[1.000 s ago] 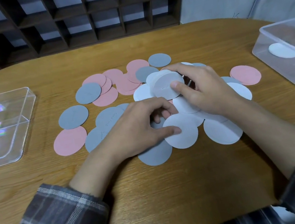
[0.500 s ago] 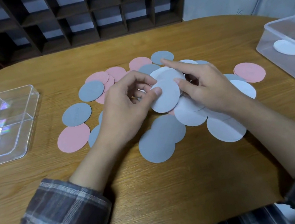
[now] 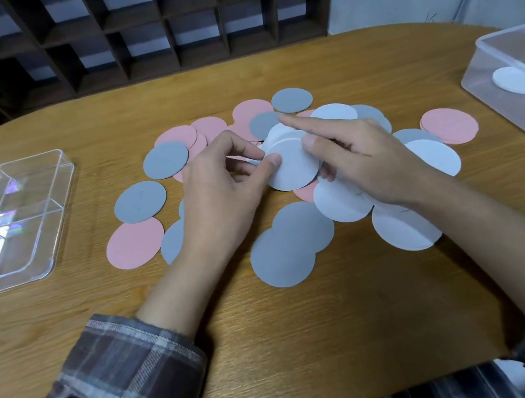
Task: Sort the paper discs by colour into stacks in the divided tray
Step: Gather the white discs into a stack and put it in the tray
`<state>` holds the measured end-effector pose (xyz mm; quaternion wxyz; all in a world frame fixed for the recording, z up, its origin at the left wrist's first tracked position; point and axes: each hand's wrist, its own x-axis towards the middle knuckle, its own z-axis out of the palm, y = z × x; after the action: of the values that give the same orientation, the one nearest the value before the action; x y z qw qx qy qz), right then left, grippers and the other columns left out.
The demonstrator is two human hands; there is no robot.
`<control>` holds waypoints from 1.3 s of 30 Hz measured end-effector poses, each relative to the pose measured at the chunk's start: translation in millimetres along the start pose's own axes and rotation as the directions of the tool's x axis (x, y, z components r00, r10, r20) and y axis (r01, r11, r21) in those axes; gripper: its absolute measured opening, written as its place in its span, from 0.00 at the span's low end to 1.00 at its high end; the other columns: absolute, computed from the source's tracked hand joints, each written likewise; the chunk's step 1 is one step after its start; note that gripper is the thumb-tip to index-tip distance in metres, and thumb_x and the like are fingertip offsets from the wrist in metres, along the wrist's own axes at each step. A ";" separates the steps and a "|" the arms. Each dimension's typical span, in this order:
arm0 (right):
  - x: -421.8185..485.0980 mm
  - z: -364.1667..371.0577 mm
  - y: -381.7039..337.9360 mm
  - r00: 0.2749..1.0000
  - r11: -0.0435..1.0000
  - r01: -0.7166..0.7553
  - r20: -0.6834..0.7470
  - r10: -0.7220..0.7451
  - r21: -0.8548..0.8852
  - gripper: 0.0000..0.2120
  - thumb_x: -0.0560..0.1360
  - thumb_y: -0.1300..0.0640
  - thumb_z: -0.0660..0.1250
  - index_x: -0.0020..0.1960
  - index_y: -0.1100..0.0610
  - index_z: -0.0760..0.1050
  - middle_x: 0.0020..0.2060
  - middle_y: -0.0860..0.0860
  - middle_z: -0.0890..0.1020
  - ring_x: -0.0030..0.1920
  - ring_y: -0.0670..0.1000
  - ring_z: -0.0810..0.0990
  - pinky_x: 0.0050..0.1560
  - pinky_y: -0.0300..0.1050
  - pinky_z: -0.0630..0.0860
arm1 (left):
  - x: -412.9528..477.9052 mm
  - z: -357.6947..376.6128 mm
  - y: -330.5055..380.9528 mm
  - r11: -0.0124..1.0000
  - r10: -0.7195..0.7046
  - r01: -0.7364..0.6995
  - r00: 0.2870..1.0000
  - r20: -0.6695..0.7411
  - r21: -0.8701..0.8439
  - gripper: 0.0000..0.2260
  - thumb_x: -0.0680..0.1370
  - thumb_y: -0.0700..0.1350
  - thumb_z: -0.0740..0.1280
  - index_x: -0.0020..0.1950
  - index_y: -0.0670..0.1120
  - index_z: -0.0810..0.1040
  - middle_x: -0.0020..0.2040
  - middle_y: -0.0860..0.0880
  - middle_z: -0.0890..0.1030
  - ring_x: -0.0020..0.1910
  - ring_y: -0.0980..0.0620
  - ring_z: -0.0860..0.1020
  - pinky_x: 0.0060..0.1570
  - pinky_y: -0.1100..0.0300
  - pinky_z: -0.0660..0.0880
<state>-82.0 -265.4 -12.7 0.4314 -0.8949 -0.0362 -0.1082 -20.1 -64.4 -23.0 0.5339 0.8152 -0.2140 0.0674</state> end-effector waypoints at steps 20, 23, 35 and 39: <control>7.8 -12.5 12.4 0.965 0.988 -0.065 -0.260 0.026 -0.143 0.14 0.81 0.58 0.66 0.66 0.51 0.78 0.48 0.48 0.83 0.41 0.40 0.74 0.41 0.30 0.68 | 9.7 -3.9 -20.2 0.851 0.130 -0.282 0.930 0.344 0.443 0.21 0.81 0.52 0.70 0.73 0.47 0.78 0.71 0.50 0.79 0.70 0.47 0.76 0.67 0.50 0.73; 8.0 -10.6 13.2 0.969 0.986 -0.060 -0.244 0.021 -0.155 0.13 0.81 0.58 0.66 0.65 0.51 0.78 0.49 0.48 0.83 0.43 0.41 0.75 0.41 0.30 0.68 | 11.1 -6.9 -19.9 0.847 0.149 -0.284 0.938 0.312 0.449 0.19 0.80 0.53 0.72 0.69 0.49 0.81 0.63 0.52 0.84 0.62 0.48 0.79 0.59 0.49 0.76; 8.9 -11.3 14.9 0.965 0.989 -0.057 -0.262 0.020 -0.137 0.17 0.81 0.58 0.65 0.68 0.48 0.77 0.52 0.48 0.84 0.43 0.50 0.76 0.47 0.42 0.73 | 14.3 -7.0 -20.5 0.811 0.413 -0.463 0.886 0.211 0.359 0.10 0.84 0.47 0.66 0.51 0.43 0.85 0.50 0.48 0.81 0.48 0.45 0.77 0.47 0.50 0.74; 8.4 -10.4 14.0 0.976 0.991 -0.034 -0.217 0.004 -0.132 0.20 0.82 0.58 0.64 0.72 0.45 0.75 0.46 0.52 0.83 0.40 0.49 0.77 0.43 0.40 0.72 | 11.7 -7.4 -11.1 0.831 0.463 -0.474 0.880 0.108 0.291 0.08 0.84 0.41 0.66 0.51 0.40 0.84 0.47 0.47 0.81 0.45 0.53 0.76 0.47 0.64 0.72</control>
<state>-73.3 -282.5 -15.2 0.3723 -0.9052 0.0270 -0.2031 -4.0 -57.3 -25.3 0.3633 0.8122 -0.4026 0.2152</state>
